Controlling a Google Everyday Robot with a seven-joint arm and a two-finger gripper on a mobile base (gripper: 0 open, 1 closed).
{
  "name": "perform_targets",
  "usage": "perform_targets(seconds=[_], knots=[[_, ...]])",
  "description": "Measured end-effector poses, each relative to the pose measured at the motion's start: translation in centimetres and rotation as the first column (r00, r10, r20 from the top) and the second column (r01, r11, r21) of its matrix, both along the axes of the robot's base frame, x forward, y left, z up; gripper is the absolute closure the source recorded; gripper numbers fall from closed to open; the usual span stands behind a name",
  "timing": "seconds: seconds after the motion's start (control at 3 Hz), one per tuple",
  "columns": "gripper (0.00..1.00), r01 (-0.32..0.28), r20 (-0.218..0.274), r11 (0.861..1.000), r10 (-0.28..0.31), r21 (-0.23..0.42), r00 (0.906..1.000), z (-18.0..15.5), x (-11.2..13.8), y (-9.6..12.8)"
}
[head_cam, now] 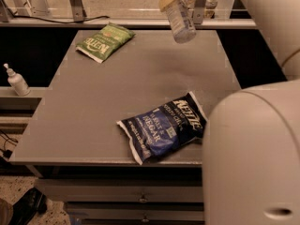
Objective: Place blue plastic bottle upright
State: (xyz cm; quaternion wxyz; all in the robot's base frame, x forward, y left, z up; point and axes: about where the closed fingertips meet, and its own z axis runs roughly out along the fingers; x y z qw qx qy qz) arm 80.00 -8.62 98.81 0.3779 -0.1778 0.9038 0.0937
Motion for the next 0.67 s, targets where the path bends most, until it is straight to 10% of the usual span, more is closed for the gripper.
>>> perform_targets(seconds=[0.67], knots=[[1.00,-0.021,0.168,0.981,-0.012,0.192,0.9857,0.5,-5.0,2.9]])
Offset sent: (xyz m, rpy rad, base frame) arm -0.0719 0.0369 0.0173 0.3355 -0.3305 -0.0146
